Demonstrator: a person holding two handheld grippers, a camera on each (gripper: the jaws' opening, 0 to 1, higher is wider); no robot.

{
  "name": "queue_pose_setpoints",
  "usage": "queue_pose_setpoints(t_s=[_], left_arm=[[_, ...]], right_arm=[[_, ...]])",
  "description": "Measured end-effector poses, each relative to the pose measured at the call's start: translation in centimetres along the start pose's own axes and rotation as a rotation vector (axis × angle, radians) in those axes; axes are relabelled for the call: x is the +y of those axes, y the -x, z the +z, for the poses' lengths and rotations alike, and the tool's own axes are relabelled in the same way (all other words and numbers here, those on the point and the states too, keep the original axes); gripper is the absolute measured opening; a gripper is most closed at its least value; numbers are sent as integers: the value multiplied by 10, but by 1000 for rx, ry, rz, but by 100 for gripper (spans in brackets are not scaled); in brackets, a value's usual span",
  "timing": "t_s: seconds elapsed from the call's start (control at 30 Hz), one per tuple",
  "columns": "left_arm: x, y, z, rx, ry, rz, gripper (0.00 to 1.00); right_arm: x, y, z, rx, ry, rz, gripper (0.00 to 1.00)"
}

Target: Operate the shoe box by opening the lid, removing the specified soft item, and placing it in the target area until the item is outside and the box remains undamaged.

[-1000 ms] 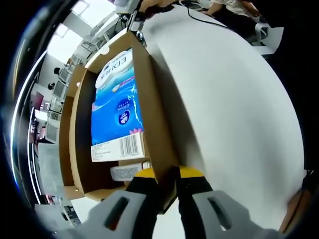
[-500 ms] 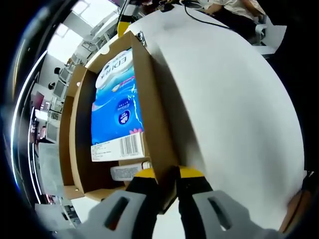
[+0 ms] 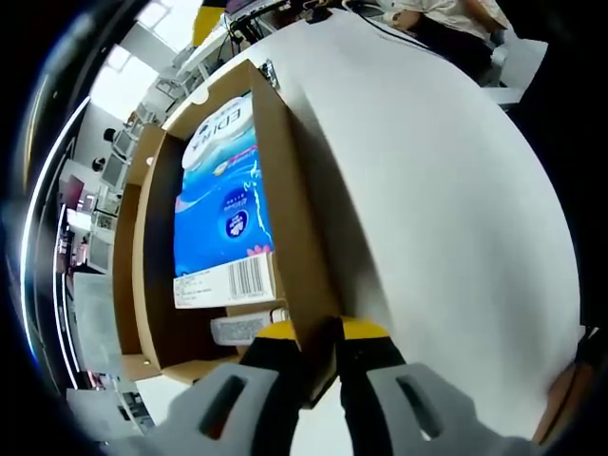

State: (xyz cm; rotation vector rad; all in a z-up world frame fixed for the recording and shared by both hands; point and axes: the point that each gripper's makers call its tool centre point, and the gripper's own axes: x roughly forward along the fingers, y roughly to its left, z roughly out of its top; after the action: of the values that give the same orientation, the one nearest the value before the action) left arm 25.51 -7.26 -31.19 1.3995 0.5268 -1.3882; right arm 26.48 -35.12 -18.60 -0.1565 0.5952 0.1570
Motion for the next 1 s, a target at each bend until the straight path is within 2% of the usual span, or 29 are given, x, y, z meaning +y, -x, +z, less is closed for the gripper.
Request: queue_pose_setpoints(t_s=[0.13, 0.3, 0.57, 0.7, 0.83, 1.0], left_arm=[[0, 0, 0, -3, 1, -1, 11], [1, 0, 0, 1, 1, 1, 11], [1, 0, 0, -3, -1, 1, 11], [2, 0, 0, 1, -2, 2, 11], [3, -1, 0, -4, -1, -1, 11], [4, -1, 0, -16, 0, -4, 11]], right_arm=[[9, 1, 14, -3, 17, 14, 62], [20, -1, 23, 8, 40, 29, 62], [39, -6, 29, 27, 35, 59, 62], [46, -9, 33, 43, 64, 56, 63], [45, -11, 42, 41, 97, 45, 63], [47, -20, 38, 72, 92, 47, 63]])
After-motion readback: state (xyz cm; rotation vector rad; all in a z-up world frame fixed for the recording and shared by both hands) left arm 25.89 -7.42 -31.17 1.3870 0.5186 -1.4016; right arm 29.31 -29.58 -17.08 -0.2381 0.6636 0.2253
